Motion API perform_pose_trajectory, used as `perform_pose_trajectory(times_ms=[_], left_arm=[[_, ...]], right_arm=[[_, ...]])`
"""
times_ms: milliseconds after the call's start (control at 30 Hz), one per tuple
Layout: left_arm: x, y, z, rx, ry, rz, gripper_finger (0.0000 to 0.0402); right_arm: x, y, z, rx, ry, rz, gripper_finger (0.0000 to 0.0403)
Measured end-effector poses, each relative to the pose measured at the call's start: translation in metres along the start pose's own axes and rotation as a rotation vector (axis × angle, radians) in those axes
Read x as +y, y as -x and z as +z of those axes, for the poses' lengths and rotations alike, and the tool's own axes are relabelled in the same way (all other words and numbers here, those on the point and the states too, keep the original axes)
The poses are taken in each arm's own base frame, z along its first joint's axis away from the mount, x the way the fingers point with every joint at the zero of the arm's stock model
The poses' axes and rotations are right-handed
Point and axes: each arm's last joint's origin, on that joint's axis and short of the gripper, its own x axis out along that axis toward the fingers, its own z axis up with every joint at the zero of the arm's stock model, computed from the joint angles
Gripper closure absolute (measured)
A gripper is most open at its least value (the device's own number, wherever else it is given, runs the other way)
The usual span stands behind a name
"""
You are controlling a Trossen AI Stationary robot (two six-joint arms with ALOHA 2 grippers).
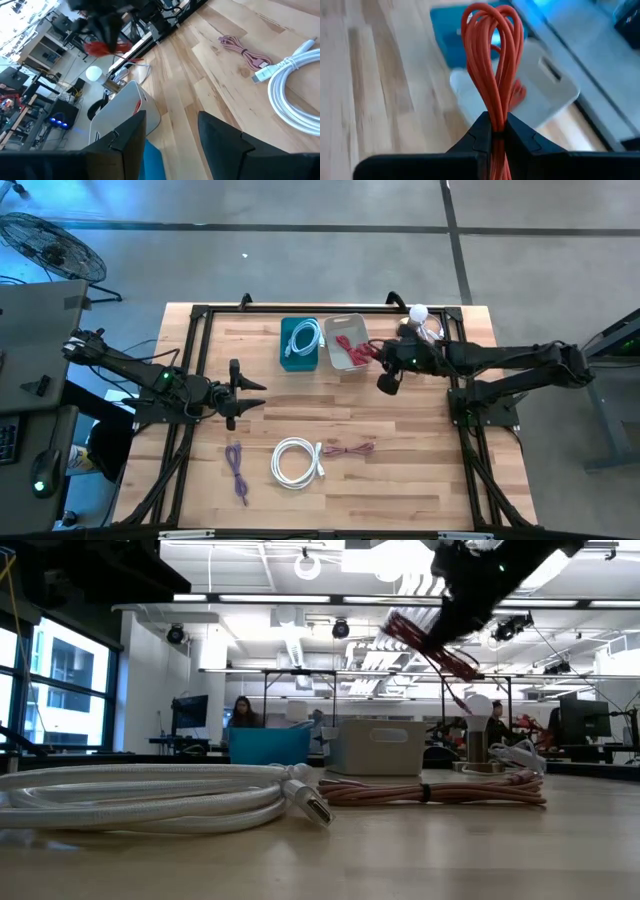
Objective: Pick & Place USB Port
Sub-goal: Put the orange charger cable into the gray bin
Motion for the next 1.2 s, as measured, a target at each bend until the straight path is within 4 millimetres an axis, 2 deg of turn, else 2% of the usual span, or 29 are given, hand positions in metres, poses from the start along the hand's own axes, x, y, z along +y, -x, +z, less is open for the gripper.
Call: perform_pose_trajectory(times_ms=[167, 367, 700, 1033, 1200], left_arm=[[0.000, 0.000, 0.000, 0.000, 0.000, 0.000, 0.0227], [-0.001, 0.000, 0.000, 0.006, -0.004, -0.004, 0.0227], [-0.002, -0.002, -0.001, 0.006, -0.007, -0.027, 0.0227], [-0.004, -0.004, -0.002, 0.019, -0.008, -0.038, 0.0227], [-0.006, -0.004, -0.003, 0.031, -0.004, -0.062, 0.0227]], right_arm=[[-0.014, 0.003, 0.021, -0.066, -0.032, 0.018, 0.0380], [-0.033, -0.007, 0.030, -0.096, -0.064, 0.053, 0.0380], [-0.058, -0.050, 0.036, -0.041, -0.106, 0.084, 0.0380], [-0.063, -0.092, 0.038, 0.002, -0.071, 0.149, 0.0380], [-0.063, -0.097, 0.040, -0.028, -0.086, 0.135, 0.0327]])
